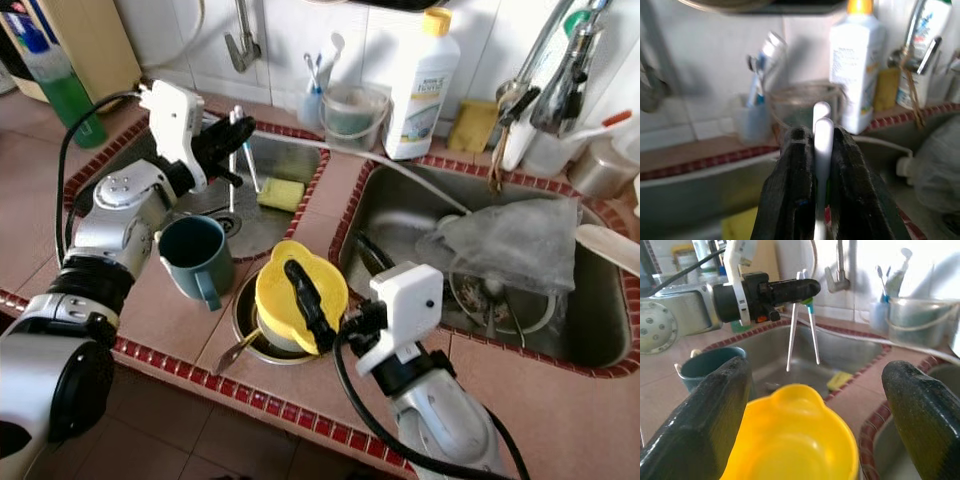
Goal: Kitchen organization
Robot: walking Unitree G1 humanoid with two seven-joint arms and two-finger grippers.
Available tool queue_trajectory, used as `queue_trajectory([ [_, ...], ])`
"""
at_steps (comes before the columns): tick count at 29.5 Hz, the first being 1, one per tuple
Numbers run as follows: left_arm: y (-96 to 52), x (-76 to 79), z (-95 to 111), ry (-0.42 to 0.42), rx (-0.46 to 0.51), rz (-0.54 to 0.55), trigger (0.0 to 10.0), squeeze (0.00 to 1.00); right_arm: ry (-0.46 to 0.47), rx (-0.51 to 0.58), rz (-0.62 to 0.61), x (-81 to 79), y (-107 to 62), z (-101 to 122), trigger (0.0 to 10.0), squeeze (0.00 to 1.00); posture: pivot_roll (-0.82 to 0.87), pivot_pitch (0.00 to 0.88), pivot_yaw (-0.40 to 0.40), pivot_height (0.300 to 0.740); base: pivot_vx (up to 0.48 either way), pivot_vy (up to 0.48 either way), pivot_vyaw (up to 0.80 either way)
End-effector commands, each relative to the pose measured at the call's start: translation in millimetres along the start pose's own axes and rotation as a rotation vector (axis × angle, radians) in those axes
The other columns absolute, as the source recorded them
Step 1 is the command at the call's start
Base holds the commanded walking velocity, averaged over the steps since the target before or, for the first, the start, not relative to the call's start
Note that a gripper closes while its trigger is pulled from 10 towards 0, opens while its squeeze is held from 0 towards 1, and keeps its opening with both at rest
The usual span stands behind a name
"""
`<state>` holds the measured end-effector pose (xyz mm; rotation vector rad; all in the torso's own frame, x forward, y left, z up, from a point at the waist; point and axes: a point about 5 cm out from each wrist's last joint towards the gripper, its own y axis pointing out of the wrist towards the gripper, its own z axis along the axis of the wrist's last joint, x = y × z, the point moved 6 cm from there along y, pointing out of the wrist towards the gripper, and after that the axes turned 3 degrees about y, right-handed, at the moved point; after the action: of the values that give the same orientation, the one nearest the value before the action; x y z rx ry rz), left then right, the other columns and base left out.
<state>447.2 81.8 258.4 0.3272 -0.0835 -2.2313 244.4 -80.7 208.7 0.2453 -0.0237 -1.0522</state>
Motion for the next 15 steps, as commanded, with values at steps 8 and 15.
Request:
queue_trajectory([
  [8, 9.8, 5.7, 11.9, 0.014, 0.012, -0.067, 10.0, 0.0, 0.008, -0.033, -0.038, -3.9, -15.1, 4.0, 10.0, 0.0, -0.24, 0.274, 0.069, 0.74, 0.0, 0.0, 0.0],
  [15, 12.0, 6.4, 15.5, 0.023, 0.01, -0.087, 10.0, 0.0, 0.016, -0.045, -0.05, -5.1, -19.2, 3.2, 10.0, 0.0, -0.25, 0.282, 0.074, 0.74, 0.0, 0.0, 0.0],
])
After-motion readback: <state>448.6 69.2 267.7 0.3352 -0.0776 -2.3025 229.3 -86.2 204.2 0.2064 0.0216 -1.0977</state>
